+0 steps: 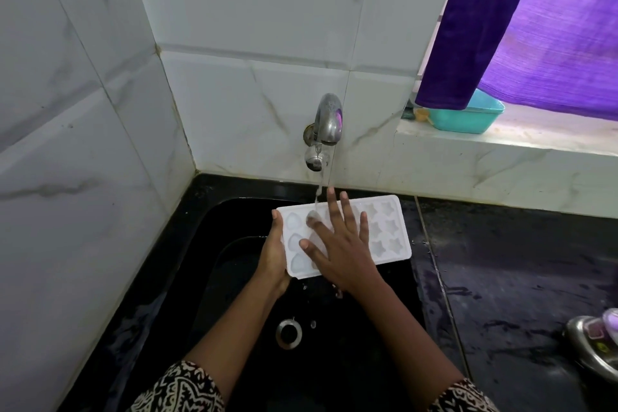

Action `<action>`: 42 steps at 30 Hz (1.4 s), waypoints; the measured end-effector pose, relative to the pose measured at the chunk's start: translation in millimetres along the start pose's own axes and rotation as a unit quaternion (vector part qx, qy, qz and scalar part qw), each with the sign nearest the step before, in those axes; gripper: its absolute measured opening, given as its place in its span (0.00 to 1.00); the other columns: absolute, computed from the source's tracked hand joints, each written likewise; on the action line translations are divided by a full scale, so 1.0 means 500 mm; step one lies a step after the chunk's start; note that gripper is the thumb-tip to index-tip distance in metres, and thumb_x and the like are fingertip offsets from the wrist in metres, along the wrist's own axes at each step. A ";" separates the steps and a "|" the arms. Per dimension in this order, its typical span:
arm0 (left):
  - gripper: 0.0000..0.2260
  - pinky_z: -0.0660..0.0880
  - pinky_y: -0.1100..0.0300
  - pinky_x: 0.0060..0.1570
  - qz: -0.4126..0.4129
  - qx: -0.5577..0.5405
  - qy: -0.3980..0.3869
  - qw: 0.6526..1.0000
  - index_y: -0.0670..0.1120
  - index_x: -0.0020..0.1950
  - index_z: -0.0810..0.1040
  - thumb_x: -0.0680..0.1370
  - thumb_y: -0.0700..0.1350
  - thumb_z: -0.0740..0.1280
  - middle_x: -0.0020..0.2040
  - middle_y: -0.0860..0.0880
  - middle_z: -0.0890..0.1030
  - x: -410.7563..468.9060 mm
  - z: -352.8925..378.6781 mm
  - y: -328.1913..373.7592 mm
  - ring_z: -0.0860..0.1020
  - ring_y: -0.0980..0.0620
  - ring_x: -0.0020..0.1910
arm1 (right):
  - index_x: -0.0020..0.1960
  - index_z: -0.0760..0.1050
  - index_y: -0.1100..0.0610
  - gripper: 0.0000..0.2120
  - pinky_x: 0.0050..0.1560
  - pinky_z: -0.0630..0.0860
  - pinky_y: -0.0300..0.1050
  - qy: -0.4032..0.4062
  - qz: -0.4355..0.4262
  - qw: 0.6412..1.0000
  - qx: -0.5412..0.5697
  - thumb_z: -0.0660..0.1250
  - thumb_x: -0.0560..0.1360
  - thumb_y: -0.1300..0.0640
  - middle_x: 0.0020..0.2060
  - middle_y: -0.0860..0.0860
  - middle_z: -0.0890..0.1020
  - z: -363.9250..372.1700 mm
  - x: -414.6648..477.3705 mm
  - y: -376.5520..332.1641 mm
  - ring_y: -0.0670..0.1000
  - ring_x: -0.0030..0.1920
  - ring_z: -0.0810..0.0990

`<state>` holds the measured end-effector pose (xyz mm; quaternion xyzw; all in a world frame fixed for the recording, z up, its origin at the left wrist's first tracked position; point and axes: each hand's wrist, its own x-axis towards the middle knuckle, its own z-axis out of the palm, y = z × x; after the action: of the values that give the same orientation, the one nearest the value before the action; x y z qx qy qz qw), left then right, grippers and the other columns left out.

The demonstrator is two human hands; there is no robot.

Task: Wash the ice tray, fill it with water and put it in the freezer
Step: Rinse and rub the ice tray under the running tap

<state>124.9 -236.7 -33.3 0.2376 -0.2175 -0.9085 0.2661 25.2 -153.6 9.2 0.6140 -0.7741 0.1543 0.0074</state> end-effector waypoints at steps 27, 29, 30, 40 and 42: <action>0.36 0.81 0.47 0.43 0.031 0.030 0.058 0.997 0.45 0.62 0.79 0.71 0.72 0.55 0.59 0.38 0.82 -0.024 0.027 -0.018 0.82 0.38 0.55 | 0.63 0.73 0.49 0.20 0.71 0.33 0.54 0.036 0.004 0.998 0.051 0.59 0.76 0.41 0.76 0.47 0.40 -0.038 -0.045 0.010 0.46 0.73 0.31; 0.36 0.81 0.47 0.44 0.042 0.032 0.063 0.997 0.45 0.62 0.79 0.73 0.72 0.53 0.59 0.39 0.82 -0.016 0.032 -0.010 0.82 0.38 0.55 | 0.60 0.75 0.51 0.18 0.71 0.38 0.57 0.062 -0.003 0.995 0.078 0.61 0.76 0.42 0.76 0.47 0.44 -0.039 -0.048 0.015 0.46 0.74 0.35; 0.36 0.81 0.47 0.45 0.049 0.037 0.067 0.996 0.45 0.62 0.78 0.74 0.72 0.51 0.59 0.39 0.82 -0.012 0.033 -0.006 0.82 0.39 0.55 | 0.59 0.76 0.51 0.18 0.71 0.38 0.57 0.060 -0.011 0.995 0.079 0.61 0.75 0.42 0.75 0.46 0.44 -0.039 -0.048 0.018 0.46 0.74 0.35; 0.35 0.78 0.44 0.56 0.059 0.011 0.060 0.996 0.44 0.66 0.76 0.77 0.70 0.49 0.62 0.39 0.80 0.006 0.032 0.017 0.80 0.38 0.60 | 0.57 0.75 0.50 0.22 0.71 0.33 0.56 0.005 -0.097 0.995 0.002 0.53 0.77 0.36 0.74 0.44 0.38 -0.023 0.003 0.019 0.45 0.73 0.29; 0.36 0.79 0.45 0.52 0.053 0.011 0.065 0.996 0.44 0.65 0.76 0.77 0.70 0.49 0.62 0.38 0.80 0.007 0.028 0.013 0.80 0.37 0.58 | 0.54 0.77 0.48 0.20 0.71 0.32 0.55 0.019 -0.082 0.996 0.000 0.53 0.78 0.37 0.74 0.45 0.39 -0.027 0.009 0.031 0.47 0.73 0.31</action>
<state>117.2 -240.0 -19.8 0.2875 -0.2219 -0.8734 0.3245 6.9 -151.3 19.6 0.6721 -0.7211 0.1647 0.0352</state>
